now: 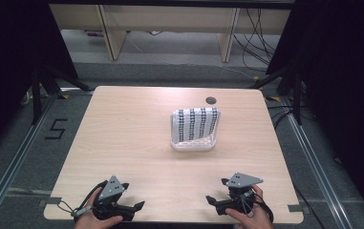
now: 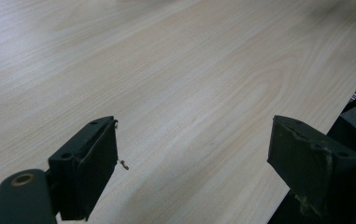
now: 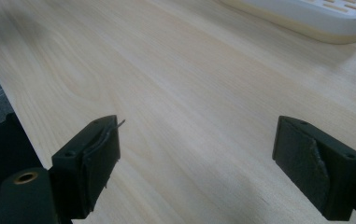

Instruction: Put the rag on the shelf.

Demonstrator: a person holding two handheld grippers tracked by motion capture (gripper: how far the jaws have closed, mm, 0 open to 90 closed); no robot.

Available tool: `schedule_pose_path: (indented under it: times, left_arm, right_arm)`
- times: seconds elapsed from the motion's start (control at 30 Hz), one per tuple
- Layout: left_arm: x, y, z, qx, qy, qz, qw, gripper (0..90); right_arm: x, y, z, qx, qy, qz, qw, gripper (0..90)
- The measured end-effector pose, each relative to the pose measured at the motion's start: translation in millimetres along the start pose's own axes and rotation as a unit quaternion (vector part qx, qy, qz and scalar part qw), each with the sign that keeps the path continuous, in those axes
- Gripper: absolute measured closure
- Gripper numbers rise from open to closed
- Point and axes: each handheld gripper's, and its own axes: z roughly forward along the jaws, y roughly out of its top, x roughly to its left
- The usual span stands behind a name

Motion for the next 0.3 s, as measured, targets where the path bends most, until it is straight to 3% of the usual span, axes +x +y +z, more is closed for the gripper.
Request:
schedule_pose_path:
  times: [0.3]
  left_arm:
    - [2.2, -0.2, -0.1, 0.006, 0.0, 0.004, 1.0, 15.0]
  right_arm:
    - [-1.9, -0.1, -0.2, -0.001, -0.003, 0.006, 1.0, 16.1]
